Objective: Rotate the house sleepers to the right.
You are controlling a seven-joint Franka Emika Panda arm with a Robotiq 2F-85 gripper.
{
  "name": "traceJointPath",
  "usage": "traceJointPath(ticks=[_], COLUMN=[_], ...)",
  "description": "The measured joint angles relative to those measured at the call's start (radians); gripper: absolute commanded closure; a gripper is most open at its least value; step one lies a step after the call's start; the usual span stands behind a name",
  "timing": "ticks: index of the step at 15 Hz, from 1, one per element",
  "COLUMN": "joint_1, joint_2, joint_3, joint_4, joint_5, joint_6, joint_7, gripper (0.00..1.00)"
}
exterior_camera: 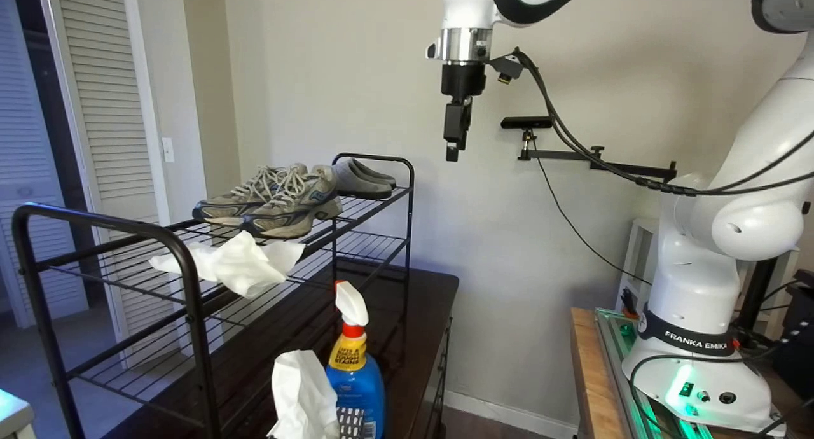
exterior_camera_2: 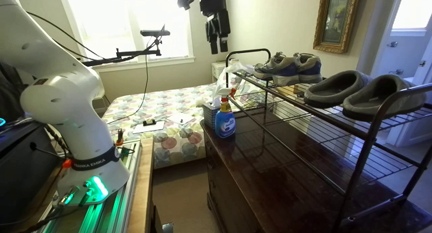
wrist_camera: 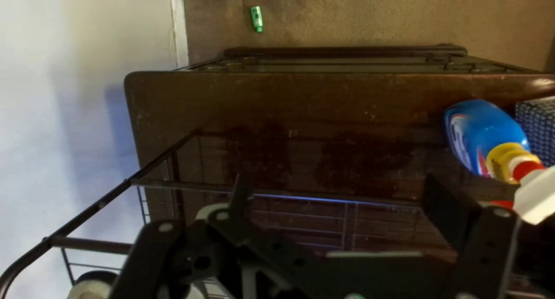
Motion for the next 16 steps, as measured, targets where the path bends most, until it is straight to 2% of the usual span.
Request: traceJointPath(ticks=[4,11,13,16], joint_1=[-0.034,-0.033,-0.031,-0.036], joint_2=[0.144,0.177,0.185,0.226], joint_3=[-0.023,-0.032,-0.065,-0.158], joint_4=[0.177,0.209,0.214,0.253], joint_5=[-0.038,-0.037,0.005,0.104], joint_6=[-0.046,-0.06,-0.06,-0.059], joint_7=[0.001,-0.009,-0.111,-0.301], gripper=[0.0,0.0,0.0,0.0])
